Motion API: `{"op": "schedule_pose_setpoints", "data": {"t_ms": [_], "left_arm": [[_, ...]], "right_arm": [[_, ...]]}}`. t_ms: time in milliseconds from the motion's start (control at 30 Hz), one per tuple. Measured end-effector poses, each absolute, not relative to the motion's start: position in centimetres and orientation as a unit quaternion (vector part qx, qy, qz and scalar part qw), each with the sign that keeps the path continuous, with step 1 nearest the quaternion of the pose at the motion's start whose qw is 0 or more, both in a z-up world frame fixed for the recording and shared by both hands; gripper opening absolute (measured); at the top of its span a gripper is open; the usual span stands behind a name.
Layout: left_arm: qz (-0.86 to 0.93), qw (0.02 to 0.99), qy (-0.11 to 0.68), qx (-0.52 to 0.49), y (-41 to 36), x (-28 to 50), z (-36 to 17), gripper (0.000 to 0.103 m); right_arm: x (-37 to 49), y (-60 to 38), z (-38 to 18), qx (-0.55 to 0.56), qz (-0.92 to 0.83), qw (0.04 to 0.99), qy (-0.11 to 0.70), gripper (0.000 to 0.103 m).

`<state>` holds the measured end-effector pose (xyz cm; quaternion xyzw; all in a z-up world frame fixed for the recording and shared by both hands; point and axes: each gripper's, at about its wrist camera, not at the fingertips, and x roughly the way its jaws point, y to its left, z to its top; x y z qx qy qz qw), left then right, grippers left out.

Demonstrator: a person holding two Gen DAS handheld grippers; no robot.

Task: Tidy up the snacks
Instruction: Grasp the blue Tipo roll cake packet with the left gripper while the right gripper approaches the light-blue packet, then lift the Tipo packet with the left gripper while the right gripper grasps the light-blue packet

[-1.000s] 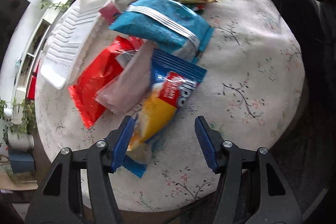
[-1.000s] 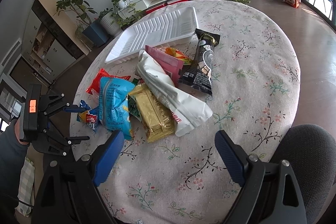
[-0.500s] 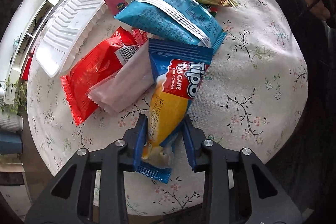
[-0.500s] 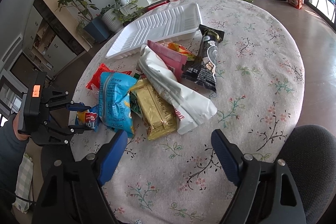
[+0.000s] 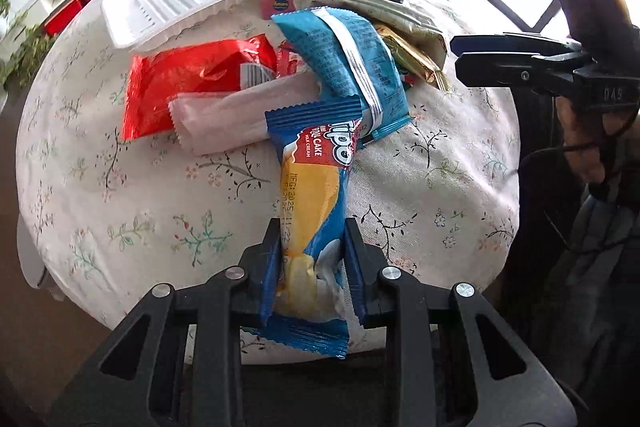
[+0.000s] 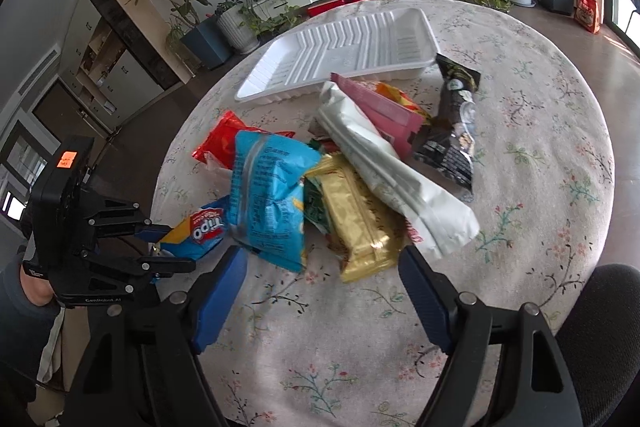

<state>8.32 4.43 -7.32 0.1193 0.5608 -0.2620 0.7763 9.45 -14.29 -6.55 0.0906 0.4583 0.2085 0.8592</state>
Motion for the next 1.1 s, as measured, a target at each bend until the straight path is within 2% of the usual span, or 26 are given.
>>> {"op": "schedule_pose_setpoints", "data": {"t_ms": [267,333,367,400,433,467,533,733,867,1100], "left_arm": [[-0.235,0.775,0.564,0.159,1.9,8.4,-8.3,0.030],[-0.218,0.785,0.558,0.158,1.5,9.1,-8.2,0.047],[-0.209,0.792,0.552,0.158,1.2,9.5,-8.1,0.068],[-0.203,0.797,0.547,0.160,1.1,9.8,-8.0,0.073],[-0.201,0.797,0.546,0.163,0.8,10.0,-8.0,0.073],[-0.199,0.798,0.544,0.166,0.6,10.0,-8.1,0.070],[-0.195,0.797,0.545,0.169,0.7,10.7,-8.6,0.026],[-0.200,0.803,0.540,0.153,1.8,9.7,-8.3,0.025],[-0.192,0.818,0.535,0.092,4.9,7.9,-7.4,0.025],[-0.164,0.846,0.506,-0.008,7.9,5.8,-6.5,0.025]], "right_arm": [[11.7,-10.3,-7.0,0.066,0.212,0.849,0.479,0.077],[11.7,-10.2,-7.1,0.067,0.211,0.848,0.482,0.077],[11.5,-10.2,-7.1,0.066,0.209,0.848,0.482,0.077],[11.5,-10.3,-7.2,0.065,0.206,0.849,0.483,0.077],[11.5,-10.5,-7.2,0.065,0.202,0.849,0.483,0.077],[11.6,-10.6,-7.1,0.067,0.200,0.850,0.483,0.077],[11.5,-10.7,-6.9,0.065,0.195,0.852,0.481,0.077],[11.3,-10.4,-7.1,0.061,0.196,0.851,0.484,0.077],[11.3,-9.8,-7.3,0.071,0.204,0.842,0.494,0.073],[12.0,-7.6,-7.9,0.054,0.187,0.844,0.500,0.071]]}}
